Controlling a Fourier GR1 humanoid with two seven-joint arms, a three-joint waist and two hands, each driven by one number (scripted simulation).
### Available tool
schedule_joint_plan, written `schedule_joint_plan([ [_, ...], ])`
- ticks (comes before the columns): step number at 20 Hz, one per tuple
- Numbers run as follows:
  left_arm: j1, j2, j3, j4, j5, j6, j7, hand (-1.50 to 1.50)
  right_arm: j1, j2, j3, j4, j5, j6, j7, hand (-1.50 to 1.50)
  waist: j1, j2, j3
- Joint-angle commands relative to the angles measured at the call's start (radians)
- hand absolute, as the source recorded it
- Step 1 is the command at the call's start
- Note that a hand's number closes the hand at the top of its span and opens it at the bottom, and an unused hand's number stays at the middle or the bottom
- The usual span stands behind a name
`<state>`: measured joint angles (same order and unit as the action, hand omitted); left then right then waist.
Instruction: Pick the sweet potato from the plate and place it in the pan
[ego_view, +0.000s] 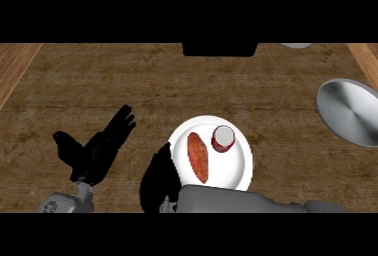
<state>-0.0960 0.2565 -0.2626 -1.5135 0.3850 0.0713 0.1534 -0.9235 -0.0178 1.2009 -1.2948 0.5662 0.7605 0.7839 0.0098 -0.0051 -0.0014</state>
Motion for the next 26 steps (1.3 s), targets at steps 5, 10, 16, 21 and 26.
schedule_joint_plan([
  [5,-0.006,-0.034,0.01,-0.005,-0.026,-0.011,0.018,0.0,0.098,0.017,0.018,-0.033,0.076,0.022,0.112,-1.5,-0.001,0.004,0.001],
  [10,-0.017,-0.055,0.011,0.01,-0.041,0.0,0.018,0.0,0.05,0.017,0.048,0.062,0.211,-0.015,0.059,-1.5,-0.001,0.006,0.001],
  [16,0.004,-0.034,0.062,0.045,-0.043,-0.066,-0.006,0.0,0.127,0.017,-0.009,0.051,0.311,0.027,-0.003,-1.5,-0.006,0.005,0.001],
  [21,-0.023,-0.071,0.064,-0.004,-0.054,-0.024,0.055,0.0,0.118,-0.048,-0.021,0.128,0.397,-0.064,-0.131,-1.5,-0.005,0.006,0.001],
  [26,-0.006,-0.066,0.076,0.012,-0.069,-0.077,0.024,0.0,0.138,0.003,-0.048,0.177,0.488,-0.063,-0.191,-1.5,-0.006,0.006,0.001],
])
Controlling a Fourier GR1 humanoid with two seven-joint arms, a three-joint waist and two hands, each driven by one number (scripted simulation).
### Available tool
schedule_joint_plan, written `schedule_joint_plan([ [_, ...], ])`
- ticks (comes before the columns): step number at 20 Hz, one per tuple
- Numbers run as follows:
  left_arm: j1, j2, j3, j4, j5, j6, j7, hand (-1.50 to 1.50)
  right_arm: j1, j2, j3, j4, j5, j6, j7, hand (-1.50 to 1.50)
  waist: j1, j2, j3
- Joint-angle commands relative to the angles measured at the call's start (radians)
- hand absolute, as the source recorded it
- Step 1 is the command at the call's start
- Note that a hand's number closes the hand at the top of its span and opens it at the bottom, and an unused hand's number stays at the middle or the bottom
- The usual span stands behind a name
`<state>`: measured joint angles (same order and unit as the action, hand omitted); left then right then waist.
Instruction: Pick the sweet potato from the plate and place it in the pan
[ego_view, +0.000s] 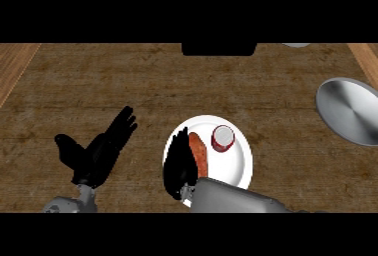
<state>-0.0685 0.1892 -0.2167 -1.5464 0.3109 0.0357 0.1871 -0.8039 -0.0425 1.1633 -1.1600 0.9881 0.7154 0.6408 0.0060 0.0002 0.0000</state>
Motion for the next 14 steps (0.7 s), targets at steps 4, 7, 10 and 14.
schedule_joint_plan([
  [4,0.0,-0.017,0.015,0.006,-0.017,-0.019,-0.013,0.0,-0.034,0.004,-0.015,0.078,0.116,-0.115,-0.186,1.5,0.003,0.001,0.0],
  [7,0.007,-0.009,0.021,-0.037,-0.003,-0.016,0.042,0.0,-0.005,-0.024,0.051,0.099,0.192,-0.209,-0.225,1.5,0.003,0.0,0.0],
  [10,0.057,-0.009,0.027,0.015,-0.017,-0.066,-0.063,0.0,-0.055,-0.044,-0.008,0.144,0.227,-0.232,-0.31,1.5,0.004,0.001,0.0],
  [14,0.034,-0.005,0.06,0.004,-0.011,-0.001,-0.007,0.0,0.129,-0.092,-0.395,0.079,0.016,-0.334,-0.011,1.5,-0.077,-0.007,0.006],
])
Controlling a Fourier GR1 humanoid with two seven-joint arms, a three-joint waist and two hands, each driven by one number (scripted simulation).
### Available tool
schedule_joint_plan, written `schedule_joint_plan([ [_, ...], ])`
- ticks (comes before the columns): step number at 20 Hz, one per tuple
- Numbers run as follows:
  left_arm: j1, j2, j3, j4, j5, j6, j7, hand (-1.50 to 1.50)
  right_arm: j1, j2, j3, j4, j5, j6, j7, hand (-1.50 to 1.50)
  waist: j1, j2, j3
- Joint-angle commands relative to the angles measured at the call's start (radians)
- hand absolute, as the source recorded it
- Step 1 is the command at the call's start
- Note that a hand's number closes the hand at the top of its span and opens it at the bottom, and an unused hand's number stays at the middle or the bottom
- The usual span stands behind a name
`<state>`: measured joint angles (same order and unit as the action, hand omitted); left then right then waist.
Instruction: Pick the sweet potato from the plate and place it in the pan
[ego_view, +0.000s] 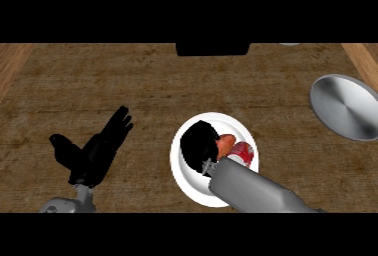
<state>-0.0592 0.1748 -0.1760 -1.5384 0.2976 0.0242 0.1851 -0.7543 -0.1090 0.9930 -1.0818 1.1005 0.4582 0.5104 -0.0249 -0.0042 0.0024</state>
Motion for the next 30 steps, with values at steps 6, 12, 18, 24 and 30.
schedule_joint_plan([
  [6,0.06,0.002,0.017,-0.013,0.007,0.008,-0.013,0.0,0.264,-0.073,-0.482,-0.096,-0.185,-0.327,0.292,1.5,-0.046,-0.008,-0.001],
  [12,0.05,0.013,0.012,-0.041,0.011,-0.012,0.006,0.0,0.305,-0.166,-0.495,-0.363,-0.01,-0.535,0.405,1.5,-0.017,-0.01,-0.003],
  [18,0.015,-0.001,0.012,-0.014,-0.008,0.006,0.015,0.0,0.417,-0.156,-0.569,-0.623,0.006,-0.7,0.438,1.5,-0.004,-0.003,-0.001],
  [24,0.014,-0.03,-0.019,-0.029,-0.034,0.01,0.013,0.0,0.531,-0.17,-0.729,-0.756,-0.138,-0.796,0.349,1.5,0.014,0.003,-0.002],
  [30,0.049,-0.021,-0.004,-0.077,-0.019,-0.022,0.022,0.0,0.641,-0.281,-0.917,-0.605,-0.313,-0.877,0.069,1.5,0.023,0.004,-0.002],
])
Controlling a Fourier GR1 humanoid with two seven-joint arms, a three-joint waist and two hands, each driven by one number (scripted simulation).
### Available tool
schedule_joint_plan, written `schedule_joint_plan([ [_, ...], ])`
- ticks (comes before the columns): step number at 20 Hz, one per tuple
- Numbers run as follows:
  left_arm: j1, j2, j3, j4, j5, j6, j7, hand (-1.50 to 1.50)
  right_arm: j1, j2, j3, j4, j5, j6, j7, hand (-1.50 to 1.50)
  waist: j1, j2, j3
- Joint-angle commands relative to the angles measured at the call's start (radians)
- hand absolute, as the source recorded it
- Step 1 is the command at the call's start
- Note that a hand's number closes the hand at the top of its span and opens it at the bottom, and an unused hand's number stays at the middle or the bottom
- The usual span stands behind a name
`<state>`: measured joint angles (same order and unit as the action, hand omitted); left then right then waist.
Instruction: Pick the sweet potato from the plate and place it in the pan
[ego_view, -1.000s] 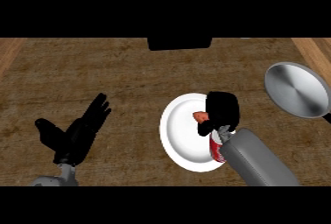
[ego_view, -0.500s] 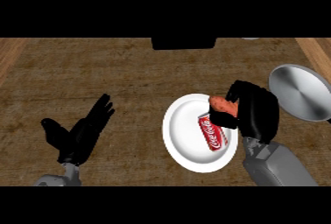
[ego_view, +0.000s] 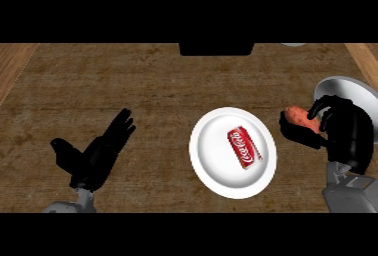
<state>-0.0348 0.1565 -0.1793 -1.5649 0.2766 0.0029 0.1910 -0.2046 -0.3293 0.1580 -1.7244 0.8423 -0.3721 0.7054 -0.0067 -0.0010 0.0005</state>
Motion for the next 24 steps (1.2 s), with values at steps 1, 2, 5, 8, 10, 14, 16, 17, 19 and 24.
schedule_joint_plan([
  [1,-0.006,0.022,0.023,-0.015,0.015,-0.03,0.037,0.0,0.018,0.009,-0.044,0.185,0.031,-0.108,-0.135,1.5,0.012,0.003,0.0],
  [2,-0.025,-0.041,-0.02,0.023,-0.042,0.028,-0.006,0.0,-0.052,-0.036,-0.106,0.27,-0.024,-0.098,-0.186,1.5,0.015,0.005,0.0],
  [5,-0.031,0.011,0.04,0.03,0.021,-0.052,0.003,0.0,-0.047,-0.071,-0.147,0.365,-0.015,-0.134,-0.273,1.5,0.014,0.004,0.0],
  [8,-0.086,-0.041,0.018,0.087,-0.02,-0.011,-0.007,0.0,-0.145,-0.077,-0.23,0.546,-0.057,-0.229,-0.385,1.5,0.017,0.007,0.001],
  [10,-0.023,-0.008,0.021,0.016,-0.014,-0.027,0.007,0.0,-0.179,-0.096,-0.275,0.662,-0.064,-0.279,-0.444,1.5,0.025,0.006,0.001],
  [14,-0.023,-0.008,0.013,0.025,-0.028,-0.036,0.005,0.0,-0.277,-0.153,-0.376,0.842,-0.092,-0.375,-0.517,1.5,0.03,0.01,0.002],
  [16,-0.017,-0.014,0.021,0.004,-0.004,-0.043,0.009,0.0,-0.292,-0.179,-0.44,0.925,-0.171,-0.421,-0.619,1.5,0.034,0.012,0.003],
  [17,-0.021,-0.039,-0.005,-0.011,-0.029,-0.008,0.04,0.0,-0.335,-0.165,-0.452,1.002,-0.181,-0.448,-0.654,1.5,0.037,0.012,0.003],
  [19,-0.062,-0.013,0.044,0.039,0.01,-0.058,0.019,0.0,-0.362,-0.199,-0.496,1.092,-0.246,-0.436,-0.765,1.5,0.036,0.015,0.003],
  [24,-0.053,-0.028,0.016,-0.012,-0.025,-0.028,0.03,0.0,-0.429,-0.275,-0.584,1.262,-0.318,-0.42,-0.936,1.5,0.053,0.02,0.005],
])
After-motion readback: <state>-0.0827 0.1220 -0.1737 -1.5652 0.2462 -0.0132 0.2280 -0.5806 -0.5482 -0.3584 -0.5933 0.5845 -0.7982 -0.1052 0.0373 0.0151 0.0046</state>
